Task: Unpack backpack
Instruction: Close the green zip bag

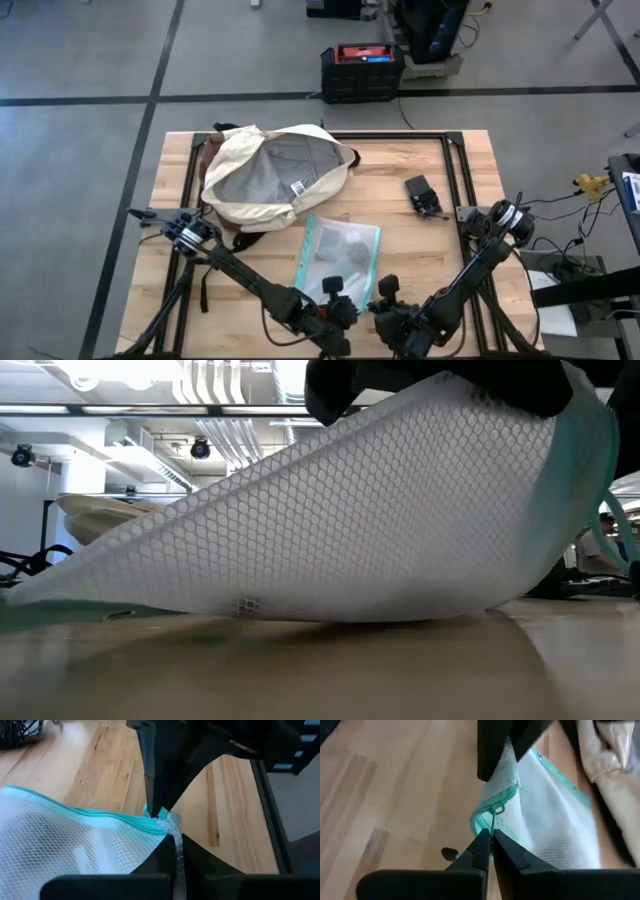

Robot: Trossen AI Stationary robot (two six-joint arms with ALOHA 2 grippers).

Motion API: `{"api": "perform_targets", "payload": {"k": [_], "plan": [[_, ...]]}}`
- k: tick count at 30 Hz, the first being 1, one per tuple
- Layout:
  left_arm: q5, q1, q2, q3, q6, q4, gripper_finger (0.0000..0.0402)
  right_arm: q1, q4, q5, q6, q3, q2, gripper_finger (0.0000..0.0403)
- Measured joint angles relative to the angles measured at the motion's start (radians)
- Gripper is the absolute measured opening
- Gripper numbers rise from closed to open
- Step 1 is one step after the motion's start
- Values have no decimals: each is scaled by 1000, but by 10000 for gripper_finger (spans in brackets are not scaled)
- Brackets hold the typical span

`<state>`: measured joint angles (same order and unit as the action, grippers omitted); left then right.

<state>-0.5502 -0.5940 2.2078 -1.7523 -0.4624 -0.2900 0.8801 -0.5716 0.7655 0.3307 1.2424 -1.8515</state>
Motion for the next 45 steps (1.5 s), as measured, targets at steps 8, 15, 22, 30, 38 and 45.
{"api": "perform_targets", "payload": {"k": [8,15,22,30,38,45], "plan": [[39,15,10,3,-98,27,86,10,-13,95,-215,25,0,0],[4,28,12,5,-151,39,153,10,-62,125,-320,50,0,0],[-1,32,13,4,-175,50,170,10,-115,134,-421,59,0,0],[10,57,13,3,-157,54,34,9,-116,137,-490,59,0,0],[27,60,-21,3,-155,0,5,17,-117,135,-430,60,1,0],[31,59,-44,3,-141,-19,2,15,-119,128,-355,41,6,0]]}}
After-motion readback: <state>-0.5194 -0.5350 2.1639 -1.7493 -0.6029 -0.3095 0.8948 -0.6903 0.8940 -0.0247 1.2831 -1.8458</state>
